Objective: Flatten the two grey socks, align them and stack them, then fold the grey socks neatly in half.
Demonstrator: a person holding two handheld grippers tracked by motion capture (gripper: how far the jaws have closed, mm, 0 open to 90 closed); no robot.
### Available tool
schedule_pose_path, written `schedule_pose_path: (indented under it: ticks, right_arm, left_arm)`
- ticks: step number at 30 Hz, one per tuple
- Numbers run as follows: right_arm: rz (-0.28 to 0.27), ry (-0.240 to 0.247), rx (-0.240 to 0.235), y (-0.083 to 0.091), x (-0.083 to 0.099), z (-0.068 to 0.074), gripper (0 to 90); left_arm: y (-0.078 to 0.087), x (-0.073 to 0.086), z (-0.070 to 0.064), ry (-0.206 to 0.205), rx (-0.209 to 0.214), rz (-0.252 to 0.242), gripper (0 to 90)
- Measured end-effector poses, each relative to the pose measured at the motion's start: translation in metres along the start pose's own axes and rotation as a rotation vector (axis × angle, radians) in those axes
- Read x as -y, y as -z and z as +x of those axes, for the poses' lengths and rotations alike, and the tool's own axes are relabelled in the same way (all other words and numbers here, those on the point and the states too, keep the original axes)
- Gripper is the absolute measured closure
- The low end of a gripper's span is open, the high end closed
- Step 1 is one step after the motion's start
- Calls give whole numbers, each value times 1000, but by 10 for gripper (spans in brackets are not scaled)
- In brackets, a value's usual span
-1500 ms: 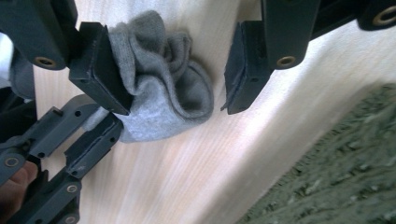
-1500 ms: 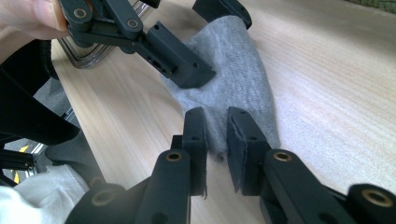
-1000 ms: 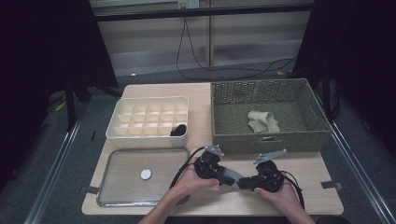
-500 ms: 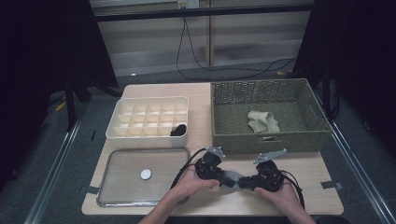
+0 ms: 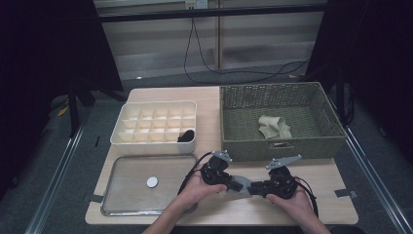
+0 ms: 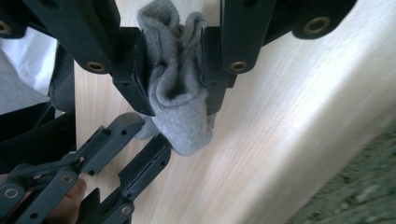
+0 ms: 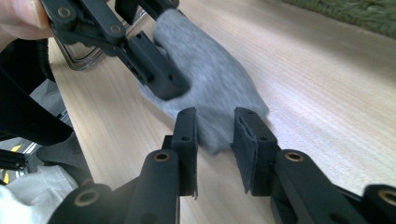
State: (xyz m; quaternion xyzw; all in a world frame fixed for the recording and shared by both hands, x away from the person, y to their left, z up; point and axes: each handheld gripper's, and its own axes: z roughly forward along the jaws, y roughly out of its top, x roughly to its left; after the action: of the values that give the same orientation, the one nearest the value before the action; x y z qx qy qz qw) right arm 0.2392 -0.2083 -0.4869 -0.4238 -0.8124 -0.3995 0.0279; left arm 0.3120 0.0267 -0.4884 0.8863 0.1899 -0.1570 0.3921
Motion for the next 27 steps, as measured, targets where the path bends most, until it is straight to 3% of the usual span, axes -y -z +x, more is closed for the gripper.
schedule_pose_path:
  ticks: [1, 3, 4, 5, 7, 10, 12, 13, 14, 15, 18, 20, 22, 27]
  right_arm:
    - [-5, -3, -3, 1, 0, 0, 698]
    - [-19, -7, 2, 4, 1, 0, 690]
    - [-28, -9, 3, 5, 1, -1, 678]
    - [-34, -8, 2, 7, 1, -1, 668]
    - [-44, -6, 5, 9, 1, -2, 641]
    - [-58, -12, 2, 12, 2, -4, 597]
    - [-68, -16, 12, 14, 1, -4, 573]
    - [-72, -20, 17, 14, 1, -4, 565]
    - [-77, -22, 19, 15, 0, -4, 554]
    - [-83, -19, 19, 15, 0, -4, 547]
    - [-95, -20, 18, 16, 0, -3, 510]
    - [-107, -17, 26, 17, 0, -3, 483]
    - [-118, -16, 37, 18, 0, -4, 464]
    - [-119, -3, 63, 20, 2, -7, 387]
  left_arm:
    - [2, 0, 0, -11, -20, 11, 679]
    - [4, 1, 0, -1, -2, -7, 679]
    - [5, 1, -1, 4, -8, -4, 678]
    - [7, 0, 0, 2, 11, 13, 678]
    - [7, -1, -4, -1, -35, 11, 678]
    - [10, -3, -6, -7, -22, -4, 678]
    - [14, -4, -5, -20, -35, 27, 677]
    - [16, -2, -5, -11, -36, 4, 677]
    - [19, -2, -5, -16, -54, 16, 677]
    - [21, -1, -4, -6, -35, -6, 677]
    - [31, 0, -3, -7, -42, -4, 676]
    - [36, 2, -5, 2, -68, -12, 675]
    - [43, 5, -4, 10, -57, -22, 675]
    - [53, 8, -3, 40, -75, -43, 674]
